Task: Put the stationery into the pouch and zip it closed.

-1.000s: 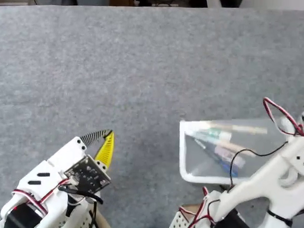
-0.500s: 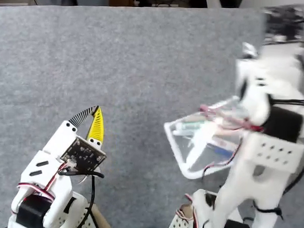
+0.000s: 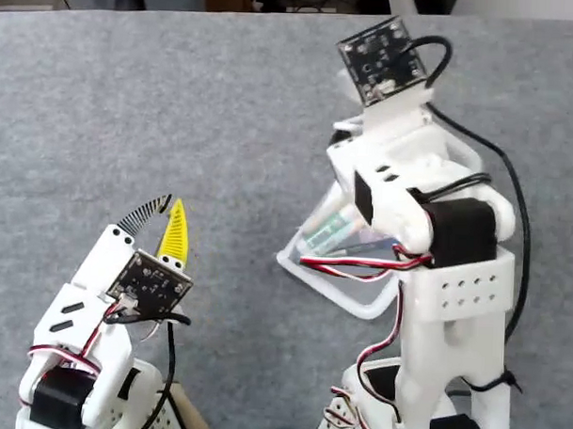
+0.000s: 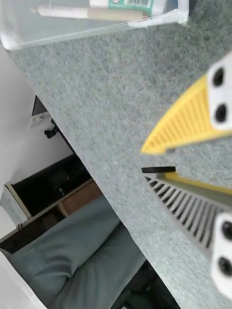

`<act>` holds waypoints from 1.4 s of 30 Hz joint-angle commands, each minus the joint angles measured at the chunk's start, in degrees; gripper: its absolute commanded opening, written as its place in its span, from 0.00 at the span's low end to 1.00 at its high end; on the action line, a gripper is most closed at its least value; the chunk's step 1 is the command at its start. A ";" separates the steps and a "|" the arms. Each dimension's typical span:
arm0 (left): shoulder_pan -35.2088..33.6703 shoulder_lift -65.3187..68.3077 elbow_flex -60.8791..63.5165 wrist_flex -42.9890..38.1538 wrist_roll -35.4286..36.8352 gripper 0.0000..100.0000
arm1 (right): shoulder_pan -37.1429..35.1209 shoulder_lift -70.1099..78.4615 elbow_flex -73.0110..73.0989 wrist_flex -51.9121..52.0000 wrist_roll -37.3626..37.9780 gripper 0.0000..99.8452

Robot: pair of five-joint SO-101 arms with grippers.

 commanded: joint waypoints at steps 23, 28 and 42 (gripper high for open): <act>-8.92 0.00 6.64 -1.32 -2.29 0.15 | 12.31 -14.99 29.49 5.45 5.45 0.19; -8.84 0.00 3.82 -1.23 8.26 0.10 | 12.31 -16.66 36.79 0.97 4.92 0.02; -8.92 0.00 3.74 18.73 34.81 0.10 | 14.24 -17.10 58.42 -10.99 4.92 0.02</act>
